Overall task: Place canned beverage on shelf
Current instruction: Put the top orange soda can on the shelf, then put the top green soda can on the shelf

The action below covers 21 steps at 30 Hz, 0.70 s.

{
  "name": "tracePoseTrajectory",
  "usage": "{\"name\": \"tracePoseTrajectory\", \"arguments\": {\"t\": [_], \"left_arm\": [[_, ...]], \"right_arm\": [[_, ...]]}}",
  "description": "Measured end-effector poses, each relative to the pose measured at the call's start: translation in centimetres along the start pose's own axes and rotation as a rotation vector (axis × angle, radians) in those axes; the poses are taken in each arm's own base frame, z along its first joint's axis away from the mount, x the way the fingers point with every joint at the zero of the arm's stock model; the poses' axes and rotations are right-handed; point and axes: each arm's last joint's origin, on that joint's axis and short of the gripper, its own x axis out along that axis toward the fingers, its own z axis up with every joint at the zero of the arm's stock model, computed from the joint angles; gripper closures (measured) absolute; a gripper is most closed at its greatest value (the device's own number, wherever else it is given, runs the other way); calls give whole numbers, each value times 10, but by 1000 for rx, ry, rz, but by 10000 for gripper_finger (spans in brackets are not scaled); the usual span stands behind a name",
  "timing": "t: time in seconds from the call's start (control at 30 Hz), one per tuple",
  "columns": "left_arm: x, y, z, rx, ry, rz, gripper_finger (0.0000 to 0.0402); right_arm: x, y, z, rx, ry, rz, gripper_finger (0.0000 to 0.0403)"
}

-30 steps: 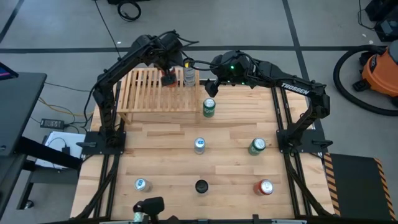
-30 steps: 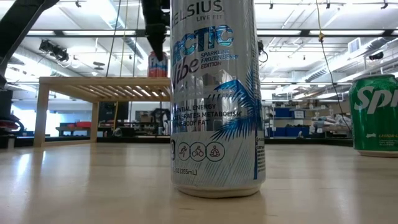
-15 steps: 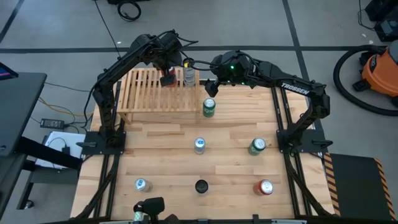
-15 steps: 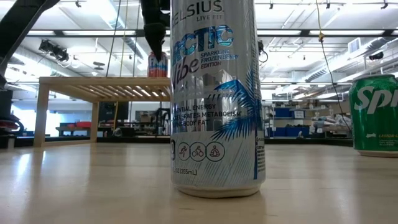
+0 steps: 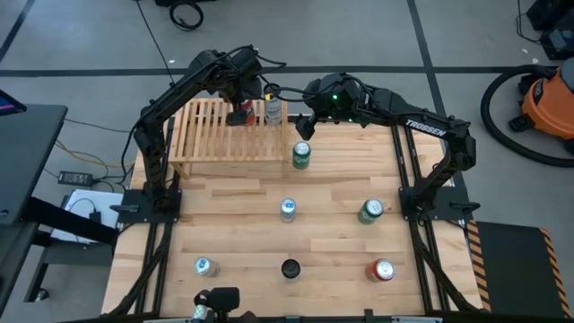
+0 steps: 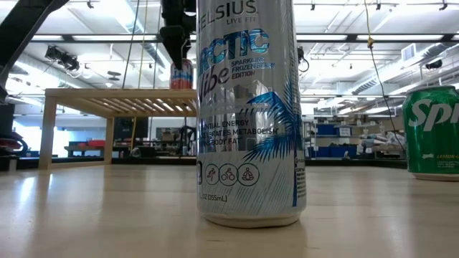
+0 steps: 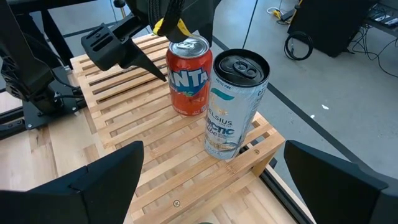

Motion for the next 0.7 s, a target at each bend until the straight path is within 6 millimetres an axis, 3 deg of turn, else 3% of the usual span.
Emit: {"name": "tracePoseTrajectory", "arguments": {"t": [0.13, 0.7], "left_arm": [[-3, 1, -1, -4, -1, 21, 10], [-72, -17, -28, -253, -168, 105, 10]], "right_arm": [[0, 0, 0, 0, 0, 0, 4], [0, 0, 0, 0, 0, 0, 4]]}}
